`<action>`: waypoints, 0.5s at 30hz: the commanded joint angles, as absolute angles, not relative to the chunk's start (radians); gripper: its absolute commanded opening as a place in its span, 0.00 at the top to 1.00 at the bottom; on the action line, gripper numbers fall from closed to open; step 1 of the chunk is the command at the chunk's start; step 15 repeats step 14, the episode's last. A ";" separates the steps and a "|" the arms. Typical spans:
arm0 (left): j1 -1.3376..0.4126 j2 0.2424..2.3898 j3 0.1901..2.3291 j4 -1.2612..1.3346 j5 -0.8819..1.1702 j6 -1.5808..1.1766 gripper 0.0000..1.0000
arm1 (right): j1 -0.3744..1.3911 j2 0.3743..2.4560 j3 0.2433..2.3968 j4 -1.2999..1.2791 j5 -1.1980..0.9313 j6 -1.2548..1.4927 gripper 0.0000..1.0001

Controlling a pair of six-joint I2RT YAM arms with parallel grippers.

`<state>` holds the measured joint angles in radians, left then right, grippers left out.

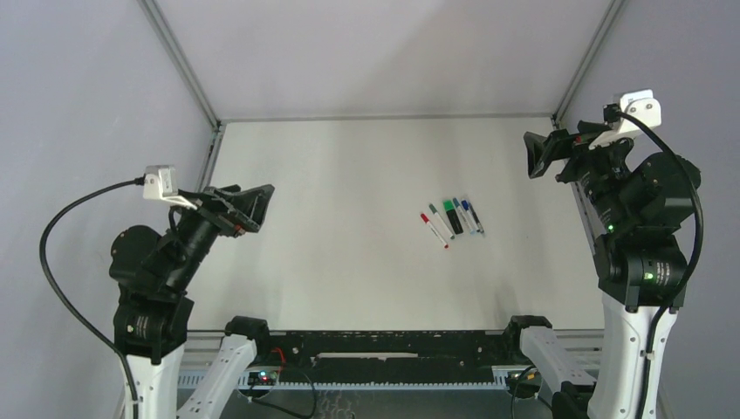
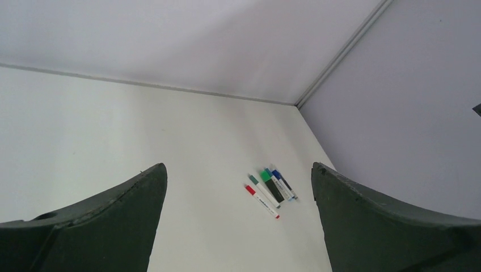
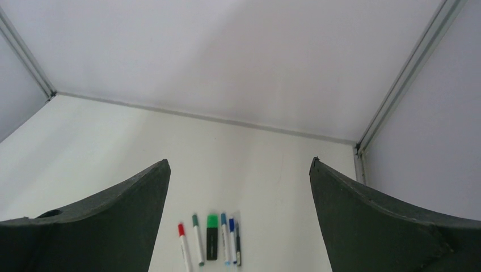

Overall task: Insert the pens into the pen caps
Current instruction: Reset both arms

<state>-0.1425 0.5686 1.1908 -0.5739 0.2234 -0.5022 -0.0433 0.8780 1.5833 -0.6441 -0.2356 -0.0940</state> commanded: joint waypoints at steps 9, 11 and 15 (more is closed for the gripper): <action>-0.133 0.482 1.234 -0.664 0.250 -0.394 0.00 | -0.071 0.875 1.628 -0.746 -0.349 -0.020 0.00; -0.133 0.475 1.231 -0.671 0.249 -0.386 0.00 | -0.079 0.870 1.618 -0.742 -0.359 -0.019 0.00; -0.133 0.469 1.232 -0.678 0.252 -0.378 0.00 | -0.086 0.867 1.614 -0.735 -0.337 -0.012 0.01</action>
